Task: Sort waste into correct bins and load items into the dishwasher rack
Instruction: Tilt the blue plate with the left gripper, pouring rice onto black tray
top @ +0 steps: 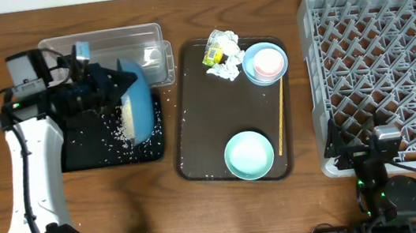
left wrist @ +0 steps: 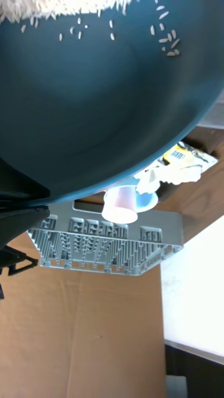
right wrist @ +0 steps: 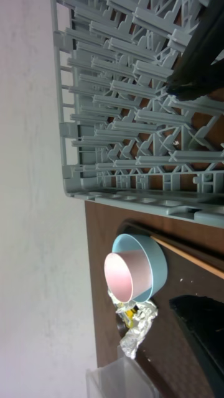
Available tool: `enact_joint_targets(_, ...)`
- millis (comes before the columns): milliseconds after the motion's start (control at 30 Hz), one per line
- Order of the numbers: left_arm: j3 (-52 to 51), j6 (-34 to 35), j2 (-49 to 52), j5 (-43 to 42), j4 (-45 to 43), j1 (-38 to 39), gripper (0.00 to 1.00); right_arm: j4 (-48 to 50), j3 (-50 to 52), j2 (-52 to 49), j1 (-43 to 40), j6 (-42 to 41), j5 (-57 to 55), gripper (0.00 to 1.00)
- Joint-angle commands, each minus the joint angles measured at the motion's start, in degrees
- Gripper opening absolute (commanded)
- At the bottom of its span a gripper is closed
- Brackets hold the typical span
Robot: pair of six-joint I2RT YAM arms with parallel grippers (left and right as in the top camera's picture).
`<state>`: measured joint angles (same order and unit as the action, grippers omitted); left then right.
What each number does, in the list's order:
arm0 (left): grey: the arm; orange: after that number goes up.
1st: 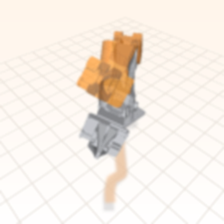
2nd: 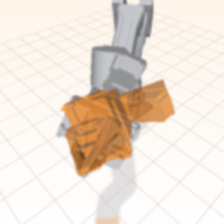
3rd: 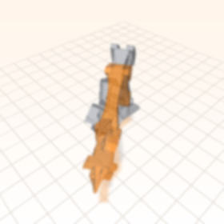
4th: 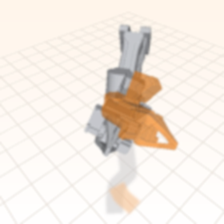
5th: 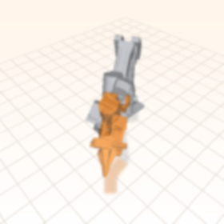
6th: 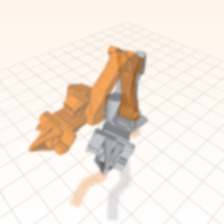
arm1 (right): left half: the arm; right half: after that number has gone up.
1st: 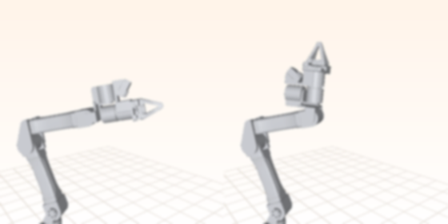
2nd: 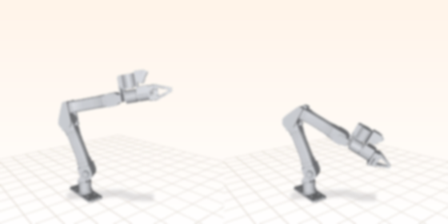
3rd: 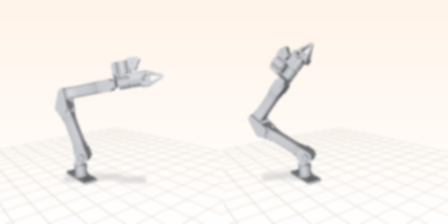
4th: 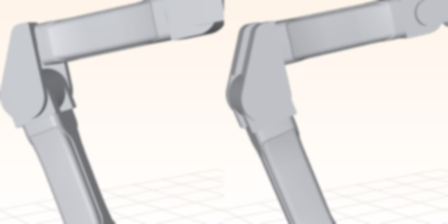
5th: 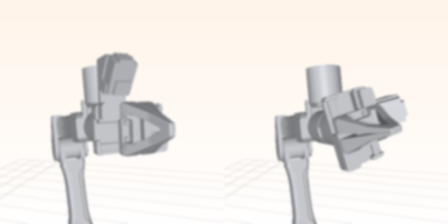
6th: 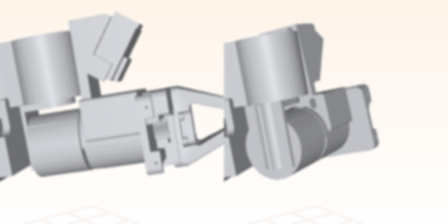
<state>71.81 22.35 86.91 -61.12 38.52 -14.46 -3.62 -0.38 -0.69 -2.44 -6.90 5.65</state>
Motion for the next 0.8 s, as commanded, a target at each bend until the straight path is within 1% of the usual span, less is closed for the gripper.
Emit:
enact_joint_targets(0, 0.2, -3.3, -0.5, -5.1, 0.8, -1.9, 0.06, -0.2, 0.1, 0.3, -0.8, 0.8, 0.4, 0.99)
enact_joint_targets(300, 0.2, -7.3, -0.5, -13.5, 2.0, -5.5, 0.06, -0.2, 0.1, 0.3, -0.8, 0.8, 0.4, 0.99)
enact_joint_targets(467, 0.0, -7.3, -0.5, -14.0, 2.5, -7.2, 0.06, -0.2, 0.1, 0.3, -0.8, 0.7, 0.4, 0.99)
enact_joint_targets(600, 0.0, -8.4, -0.5, -17.9, 2.6, -9.1, 0.06, -0.2, 0.1, 0.3, -0.8, 0.8, 0.4, 0.99)
enact_joint_targets(667, 0.0, -8.5, -0.5, -18.6, 3.0, -10.0, 0.06, -0.2, 0.1, 0.3, -0.8, 0.8, 0.4, 0.99)
enact_joint_targets(767, 0.0, -10.3, -0.5, -19.3, 4.7, -11.4, 0.06, -0.2, 0.1, 0.3, -0.8, 0.8, 0.4, 0.99)
